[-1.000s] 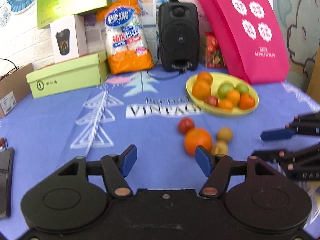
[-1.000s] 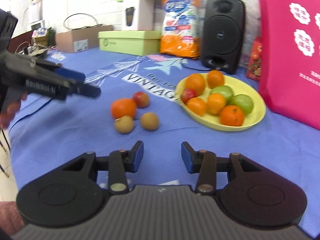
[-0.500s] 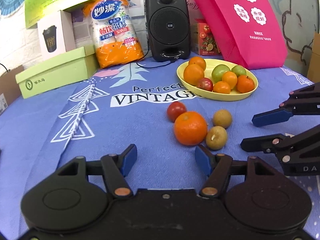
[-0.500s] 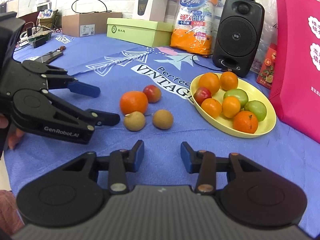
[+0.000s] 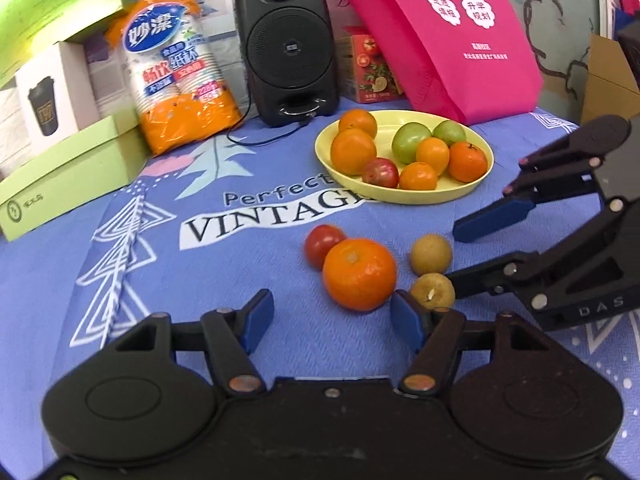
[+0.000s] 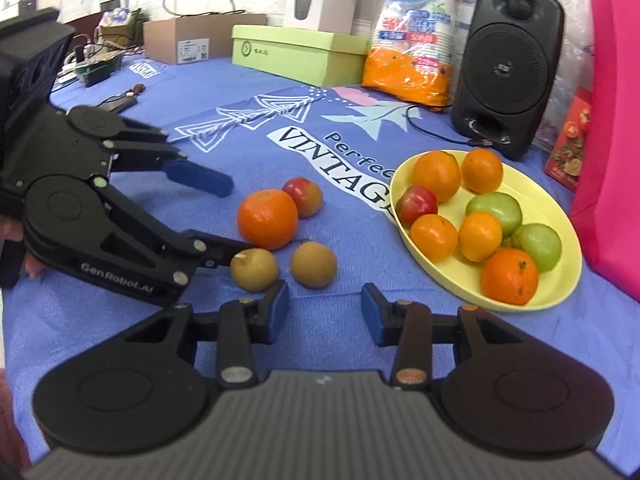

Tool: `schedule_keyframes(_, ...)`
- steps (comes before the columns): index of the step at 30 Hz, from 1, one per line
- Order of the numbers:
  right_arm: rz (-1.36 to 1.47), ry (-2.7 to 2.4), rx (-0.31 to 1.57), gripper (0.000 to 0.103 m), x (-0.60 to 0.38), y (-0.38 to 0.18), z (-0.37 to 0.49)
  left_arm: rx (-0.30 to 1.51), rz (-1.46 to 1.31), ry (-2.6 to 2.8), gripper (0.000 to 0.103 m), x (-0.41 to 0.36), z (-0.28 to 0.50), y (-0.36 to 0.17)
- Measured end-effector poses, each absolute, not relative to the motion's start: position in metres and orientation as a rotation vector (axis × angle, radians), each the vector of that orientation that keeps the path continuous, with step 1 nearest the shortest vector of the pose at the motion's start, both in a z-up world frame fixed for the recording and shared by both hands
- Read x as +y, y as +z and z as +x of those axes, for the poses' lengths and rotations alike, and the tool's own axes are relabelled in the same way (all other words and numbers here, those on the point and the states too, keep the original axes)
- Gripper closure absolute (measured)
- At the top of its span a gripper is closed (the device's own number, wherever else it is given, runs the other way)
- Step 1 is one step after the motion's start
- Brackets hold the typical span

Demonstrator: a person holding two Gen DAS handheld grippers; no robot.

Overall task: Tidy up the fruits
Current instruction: 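Move both open tools back toward the remaining loose fruits, then grasp a tangerine with the left tool while the right tool grasps a kiwi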

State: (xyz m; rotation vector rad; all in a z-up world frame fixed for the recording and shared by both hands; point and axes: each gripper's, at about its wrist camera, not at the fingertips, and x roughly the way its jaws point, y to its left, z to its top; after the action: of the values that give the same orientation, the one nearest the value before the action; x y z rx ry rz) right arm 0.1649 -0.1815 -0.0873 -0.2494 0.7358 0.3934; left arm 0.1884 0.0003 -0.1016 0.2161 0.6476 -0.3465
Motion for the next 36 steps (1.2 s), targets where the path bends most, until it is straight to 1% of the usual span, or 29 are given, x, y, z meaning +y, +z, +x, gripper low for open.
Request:
schedule_keyframes(2, -0.264, 0.398, 0.741, 0.063, -0.180, -0.087, 0.169, 0.649, 0.187, -0.364, 0.040, 0.001, 0.193, -0.103)
schedule_keyframes(4, -0.288, 0.395, 0.735, 0.063, -0.177, -0.087, 0.170, 0.646, 0.153, -0.402, 0.058, 0.003, 0.197, -0.105)
schedule_keyframes(7, -0.287, 0.396, 0.732, 0.063, -0.177, -0.088, 0.172, 0.648, 0.107, -0.416, 0.065, 0.009, 0.198, -0.106)
schedule_keyframes(15, -0.293, 0.411, 0.713, 0.063, -0.169, -0.090, 0.177, 0.650, 0.122, -0.386, 0.065, 0.012, 0.191, -0.104)
schedule_keyframes(16, -0.293, 0.410, 0.711, 0.065, -0.167, -0.090, 0.178, 0.652, 0.117, -0.384, 0.065, 0.014, 0.190, -0.104)
schedule_keyframes(19, -0.282, 0.426, 0.719, 0.077, -0.164, -0.091, 0.180, 0.654, 0.105, -0.378, 0.065, 0.019, 0.188, -0.104)
schedule_keyframes(26, -0.229, 0.384, 0.724, 0.078, -0.165, -0.091, 0.176, 0.656, 0.083, -0.365, 0.065, 0.023, 0.180, -0.103)
schedule_keyframes(36, -0.142, 0.310, 0.698, 0.078, -0.172, -0.088, 0.143, 0.650, 0.024, -0.356, 0.066, 0.030, 0.156, -0.101)
